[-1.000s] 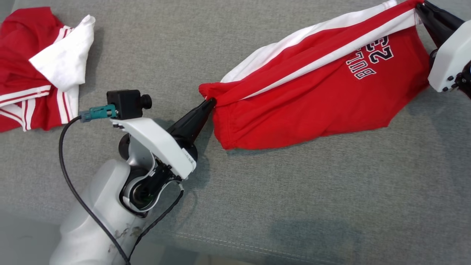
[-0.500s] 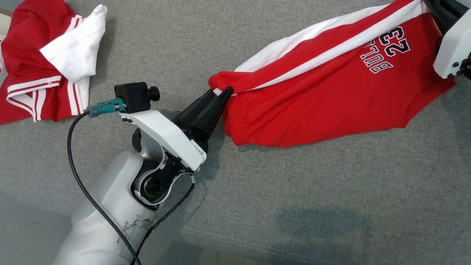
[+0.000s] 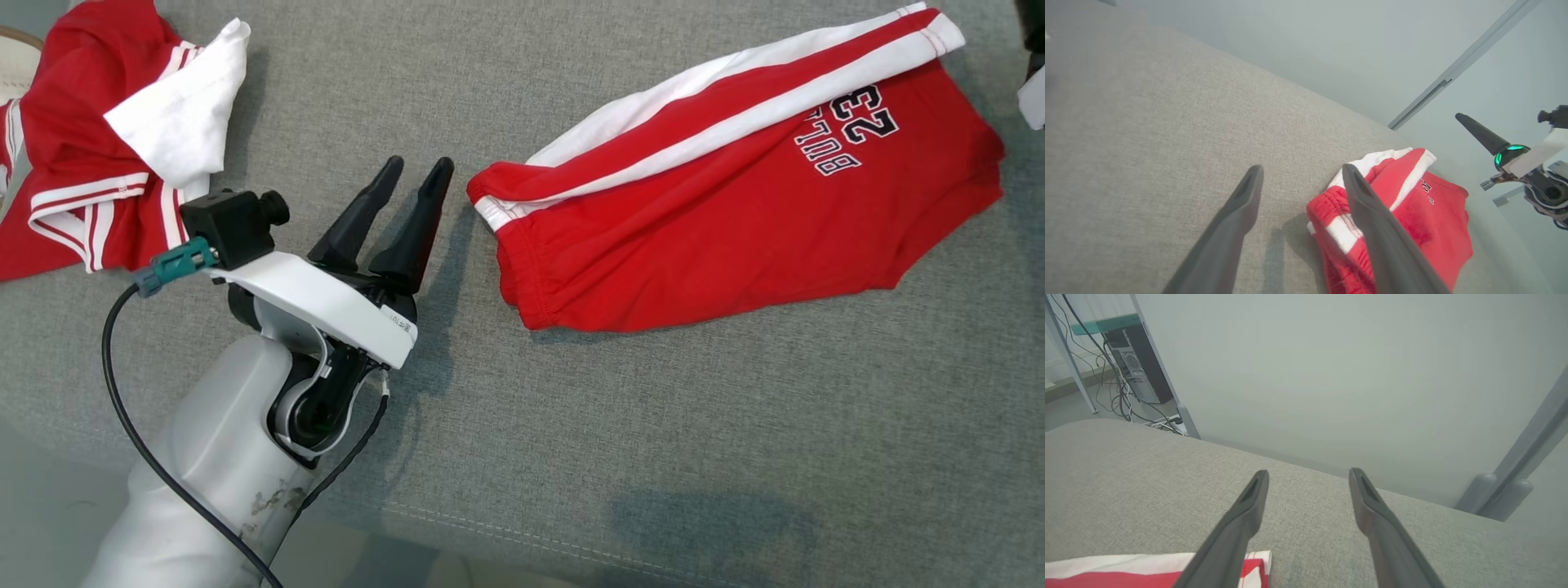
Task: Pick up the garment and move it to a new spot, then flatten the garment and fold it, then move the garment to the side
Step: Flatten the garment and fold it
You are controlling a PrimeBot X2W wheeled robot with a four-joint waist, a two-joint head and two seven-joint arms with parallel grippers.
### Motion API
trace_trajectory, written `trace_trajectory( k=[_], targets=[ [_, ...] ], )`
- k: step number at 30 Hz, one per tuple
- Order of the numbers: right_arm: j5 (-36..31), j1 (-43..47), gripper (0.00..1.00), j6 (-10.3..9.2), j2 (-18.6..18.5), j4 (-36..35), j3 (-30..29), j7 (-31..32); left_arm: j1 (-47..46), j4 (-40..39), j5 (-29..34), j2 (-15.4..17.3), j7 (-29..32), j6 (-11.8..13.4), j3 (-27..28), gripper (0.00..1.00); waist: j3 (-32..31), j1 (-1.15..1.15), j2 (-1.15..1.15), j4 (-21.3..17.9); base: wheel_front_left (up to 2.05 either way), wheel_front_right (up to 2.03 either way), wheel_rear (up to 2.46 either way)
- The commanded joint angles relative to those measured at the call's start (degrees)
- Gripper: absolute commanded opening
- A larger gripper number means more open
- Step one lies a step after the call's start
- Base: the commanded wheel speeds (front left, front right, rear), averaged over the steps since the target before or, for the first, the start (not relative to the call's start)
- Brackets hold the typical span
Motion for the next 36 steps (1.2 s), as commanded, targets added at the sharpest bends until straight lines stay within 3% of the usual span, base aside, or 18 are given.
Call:
trace_trajectory(
  k=[1, 3, 13, 18, 25, 36],
  targets=[
    [-0.9, 2.1, 1.00, 0.17, 0.7, 0.7, -1.6, -3.9, 0.0, -0.8, 2.4, 2.3, -2.7, 1.8, 1.9, 1.00, -1.0, 0.00, 0.00, -0.6, 0.00, 0.00, 0.00],
    [-1.2, 2.9, 1.00, 0.17, 1.0, 1.2, -2.2, -4.9, 0.6, -1.1, 2.9, 2.3, -3.6, 2.5, 2.0, 1.00, -1.3, 0.00, 0.00, -0.8, 0.00, 0.00, 0.00],
    [-5.7, 14.5, 1.00, 0.17, 4.4, -2.9, -12.2, -7.8, 7.2, -5.9, 10.4, 3.3, -7.5, 12.9, 1.9, 1.00, -3.8, 0.00, 0.00, -4.4, 0.00, 0.00, 0.00],
    [-8.8, 20.7, 1.00, 0.17, 7.1, -7.4, -16.2, -7.8, 9.9, -8.4, 11.4, 3.8, -7.2, 15.3, 1.3, 1.00, -4.9, 0.00, 0.00, -6.6, 0.00, 0.00, 0.00],
    [-11.0, 22.3, 1.00, 0.17, 8.8, -8.8, -17.4, -7.0, 11.2, -11.0, 9.4, 4.3, -4.3, 14.9, 0.7, 1.00, -4.9, 0.00, 0.00, -7.7, 0.00, 0.00, 0.00],
    [-9.7, 15.9, 1.00, 0.17, 8.8, -6.8, -9.5, 2.0, 9.3, -11.4, 4.2, 2.8, 2.3, 11.9, -0.6, 1.00, -3.1, 0.00, 0.00, -6.3, 0.00, 0.00, 0.00]
  ],
)
